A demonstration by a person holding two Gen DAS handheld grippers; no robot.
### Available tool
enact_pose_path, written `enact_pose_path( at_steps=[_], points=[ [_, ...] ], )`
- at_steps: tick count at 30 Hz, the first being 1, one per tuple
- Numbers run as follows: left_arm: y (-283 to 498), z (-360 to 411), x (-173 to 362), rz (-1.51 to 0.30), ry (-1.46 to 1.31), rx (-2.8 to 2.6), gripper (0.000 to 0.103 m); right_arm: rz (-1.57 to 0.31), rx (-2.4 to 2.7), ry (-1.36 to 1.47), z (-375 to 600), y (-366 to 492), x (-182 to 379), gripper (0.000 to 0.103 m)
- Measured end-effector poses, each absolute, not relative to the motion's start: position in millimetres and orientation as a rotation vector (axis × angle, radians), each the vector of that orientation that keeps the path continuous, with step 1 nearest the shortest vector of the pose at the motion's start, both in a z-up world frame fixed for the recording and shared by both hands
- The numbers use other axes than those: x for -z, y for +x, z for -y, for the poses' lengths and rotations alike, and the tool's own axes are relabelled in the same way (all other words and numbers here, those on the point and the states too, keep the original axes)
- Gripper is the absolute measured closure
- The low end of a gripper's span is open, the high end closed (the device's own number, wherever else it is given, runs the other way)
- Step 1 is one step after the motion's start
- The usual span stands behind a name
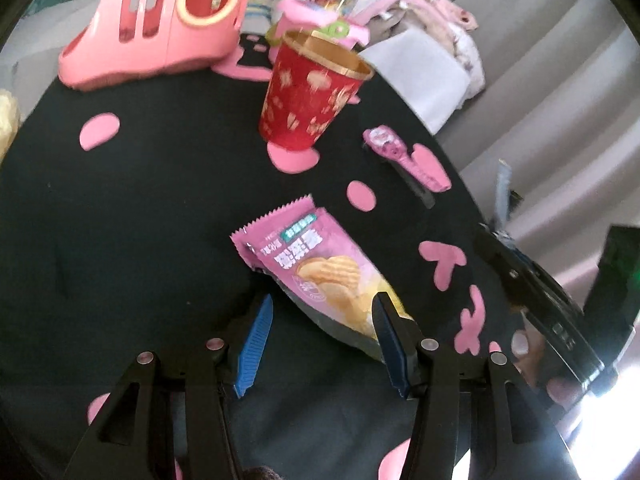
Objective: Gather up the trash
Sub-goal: 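Grasp the pink chip bag with the left gripper while the right holds the yellow bag, then carry both bags over the yellow trash bag and open both grippers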
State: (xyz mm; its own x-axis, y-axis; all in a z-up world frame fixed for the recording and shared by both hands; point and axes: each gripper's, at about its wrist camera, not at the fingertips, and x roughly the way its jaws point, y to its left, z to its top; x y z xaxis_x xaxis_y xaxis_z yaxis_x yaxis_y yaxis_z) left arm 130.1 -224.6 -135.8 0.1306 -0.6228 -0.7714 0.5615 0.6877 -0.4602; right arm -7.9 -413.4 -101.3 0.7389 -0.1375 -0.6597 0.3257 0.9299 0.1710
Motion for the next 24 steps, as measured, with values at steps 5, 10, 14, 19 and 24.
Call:
enact_pose_path(
  at_steps=[5,10,14,19,24],
  points=[
    [130.3,226.3,136.6,-1.161,-0.091,0.823,0.05,-0.67,0.263,0.292,419.5,-16.5,106.0,0.064],
    [131.0,228.5,136.7,-1.165,-0.104,0.797,0.05,-0.65,0.263,0.308,421.7,-17.8,108.0,0.064],
    [130.8,236.0,138.5,-1.159,-0.067,0.758,0.085,-0.649,0.269,0.31,421.2,-18.4,110.0,0.064],
    [133.9,231.5,135.1,-1.138,-0.071,0.784,0.098,-0.651,0.27,0.305,418.8,-19.9,108.7,0.064],
    [136.2,205.6,102.5,-1.037,-0.054,0.764,0.1,-0.646,0.214,0.302,403.7,-13.6,98.0,0.064]
  ],
)
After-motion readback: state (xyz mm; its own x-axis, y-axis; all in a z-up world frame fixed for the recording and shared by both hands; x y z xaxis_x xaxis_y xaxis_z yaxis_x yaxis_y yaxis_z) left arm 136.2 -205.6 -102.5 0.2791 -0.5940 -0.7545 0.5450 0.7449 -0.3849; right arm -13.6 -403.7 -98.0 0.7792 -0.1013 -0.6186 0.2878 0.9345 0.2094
